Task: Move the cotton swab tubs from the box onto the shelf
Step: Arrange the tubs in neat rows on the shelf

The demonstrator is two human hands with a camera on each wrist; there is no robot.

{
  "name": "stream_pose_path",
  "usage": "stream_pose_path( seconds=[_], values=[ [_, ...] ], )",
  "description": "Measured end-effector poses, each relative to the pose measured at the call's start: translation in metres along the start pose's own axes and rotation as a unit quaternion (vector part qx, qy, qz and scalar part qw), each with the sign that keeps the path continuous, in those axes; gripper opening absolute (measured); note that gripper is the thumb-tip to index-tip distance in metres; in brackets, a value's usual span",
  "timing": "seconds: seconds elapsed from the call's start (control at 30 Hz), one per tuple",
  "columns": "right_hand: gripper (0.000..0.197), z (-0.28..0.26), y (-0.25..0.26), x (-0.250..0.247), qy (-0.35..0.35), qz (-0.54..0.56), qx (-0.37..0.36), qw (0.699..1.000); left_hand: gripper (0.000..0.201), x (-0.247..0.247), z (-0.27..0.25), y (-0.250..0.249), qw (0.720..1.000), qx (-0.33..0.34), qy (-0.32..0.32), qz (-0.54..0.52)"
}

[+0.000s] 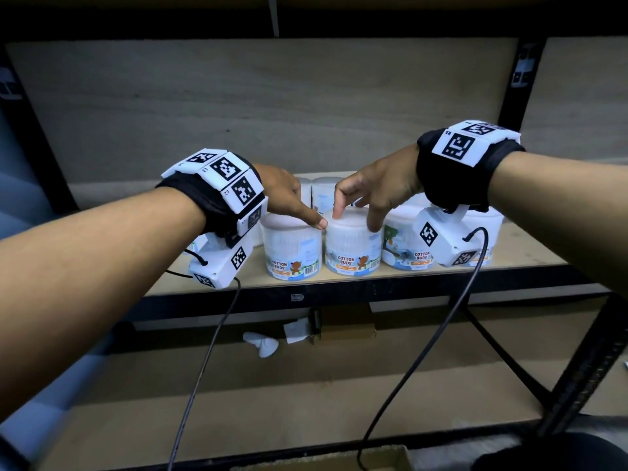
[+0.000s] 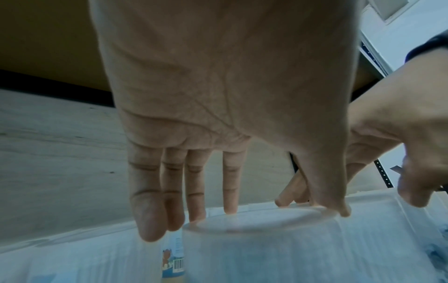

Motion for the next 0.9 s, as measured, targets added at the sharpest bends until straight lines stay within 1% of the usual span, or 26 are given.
stream_pose_path(
  seconds=[0.1, 0.17, 0.2, 0.3, 0.43, 0.6, 0.77, 0.9],
  values=[
    [0.036, -0.005, 0.003, -0.005, -0.044, -0.001, 0.012, 0.999, 0.08, 0.003, 0.0, 0.004, 1.0, 0.007, 0.015, -0.015],
    [0.038, -0.009, 0.005, -0.011, -0.078, -0.014, 0.032, 0.996, 0.083, 0.006, -0.002, 0.005, 0.998, 0.03, 0.038, -0.05],
    [0.042, -0.009, 0.005, -0.013, -0.083, -0.024, 0.041, 0.995, 0.079, 0.007, -0.005, 0.005, 0.996, 0.044, 0.052, -0.066],
    [0.049, -0.008, 0.003, -0.01, -0.059, -0.04, 0.059, 0.996, 0.064, 0.007, -0.011, 0.003, 0.992, 0.067, 0.068, -0.088],
    [0.047, -0.006, 0.0, -0.006, -0.055, -0.033, 0.068, 0.996, 0.053, 0.008, -0.012, 0.003, 0.991, 0.072, 0.064, -0.097],
    [0.045, -0.005, -0.001, -0.004, -0.05, -0.013, 0.066, 0.997, 0.051, 0.008, -0.008, 0.004, 0.991, 0.074, 0.054, -0.1],
    [0.043, -0.006, -0.003, -0.002, -0.054, 0.003, 0.057, 0.997, 0.054, 0.01, -0.004, 0.009, 0.992, 0.059, 0.035, -0.102],
    [0.045, -0.006, -0.004, 0.001, -0.048, 0.013, 0.052, 0.997, 0.058, 0.012, 0.001, 0.011, 0.993, 0.052, 0.028, -0.105]
  ],
)
Point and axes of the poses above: each hand's wrist, its own z-axis towards the middle knuckle, its own x-axis out of the palm, y = z × x, the point moved 6 cm from there along z, towards the middle knuckle, and after that the axes turned 8 degrees about -z, right-handed, at the moved point
